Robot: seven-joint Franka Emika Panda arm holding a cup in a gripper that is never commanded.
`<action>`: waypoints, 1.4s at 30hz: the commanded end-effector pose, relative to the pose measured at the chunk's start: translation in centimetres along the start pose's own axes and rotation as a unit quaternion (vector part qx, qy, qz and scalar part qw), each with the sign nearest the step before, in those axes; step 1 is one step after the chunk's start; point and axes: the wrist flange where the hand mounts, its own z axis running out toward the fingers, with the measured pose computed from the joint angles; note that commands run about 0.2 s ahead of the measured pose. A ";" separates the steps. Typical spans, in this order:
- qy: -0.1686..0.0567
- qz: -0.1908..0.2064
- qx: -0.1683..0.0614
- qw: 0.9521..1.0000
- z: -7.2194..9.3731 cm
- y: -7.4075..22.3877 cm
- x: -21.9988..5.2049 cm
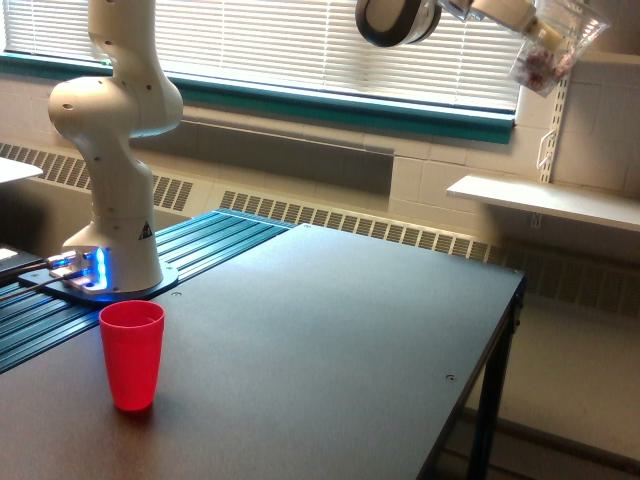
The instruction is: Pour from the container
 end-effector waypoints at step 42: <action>-0.117 0.217 -0.284 0.927 -13.4 20.0 -4.3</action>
